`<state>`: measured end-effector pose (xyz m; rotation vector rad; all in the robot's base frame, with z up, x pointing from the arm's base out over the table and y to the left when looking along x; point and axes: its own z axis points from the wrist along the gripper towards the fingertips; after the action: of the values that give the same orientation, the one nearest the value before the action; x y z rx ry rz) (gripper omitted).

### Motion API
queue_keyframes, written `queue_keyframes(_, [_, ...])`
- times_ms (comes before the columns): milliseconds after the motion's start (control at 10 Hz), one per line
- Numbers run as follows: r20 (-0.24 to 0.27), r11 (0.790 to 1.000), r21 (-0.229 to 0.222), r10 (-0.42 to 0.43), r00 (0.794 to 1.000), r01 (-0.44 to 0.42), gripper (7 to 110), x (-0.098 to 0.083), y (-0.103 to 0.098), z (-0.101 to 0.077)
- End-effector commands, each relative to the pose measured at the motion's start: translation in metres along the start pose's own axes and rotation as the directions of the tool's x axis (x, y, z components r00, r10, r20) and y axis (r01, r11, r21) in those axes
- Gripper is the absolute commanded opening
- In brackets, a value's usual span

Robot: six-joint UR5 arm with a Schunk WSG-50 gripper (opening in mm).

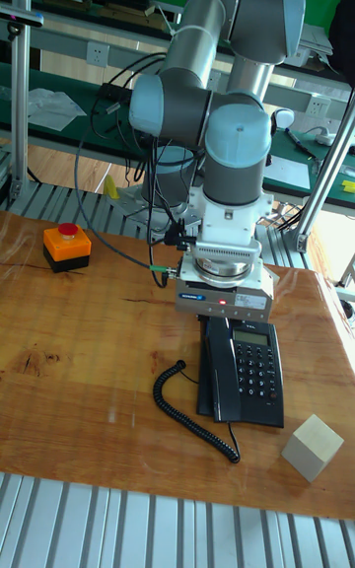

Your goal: Place the handset of the telephone on the corresponding phone cradle

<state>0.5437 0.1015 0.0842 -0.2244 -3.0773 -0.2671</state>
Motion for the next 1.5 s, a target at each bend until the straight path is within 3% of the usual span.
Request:
queue_keyframes(0, [0.061, 1.000, 0.009, 0.007, 0.998, -0.007, 7, -0.014, -0.021, -0.023])
queue_keyframes(200, [0.090, 0.998, 0.069, -0.015, 0.996, 0.009, 7, -0.020, -0.037, -0.025])
queue_keyframes(300, [0.084, 0.997, 0.065, -0.044, 0.996, 0.038, 7, -0.019, -0.034, -0.023])
queue_keyframes(400, [0.065, 0.994, 0.074, -0.084, 0.994, 0.079, 7, -0.016, -0.034, -0.021])
queue_keyframes(600, [0.049, 0.969, 0.163, -0.199, 0.979, 0.189, 7, -0.026, -0.054, -0.013])
queue_keyframes(700, [0.014, 0.959, 0.164, -0.236, 0.972, 0.230, 7, -0.021, -0.056, -0.010])
queue_keyframes(900, [-0.007, 0.957, 0.201, -0.211, 0.977, 0.208, 7, -0.017, -0.068, -0.013])
queue_keyframes(1100, [0.062, 0.975, 0.178, -0.145, 0.988, 0.132, 7, -0.027, -0.061, -0.016])
queue_keyframes(1200, [0.126, 0.986, 0.138, -0.116, 0.985, 0.098, 7, -0.041, -0.050, -0.016])
queue_keyframes(1400, [0.113, 0.993, 0.115, -0.053, 0.992, 0.039, 7, -0.035, -0.044, -0.017])
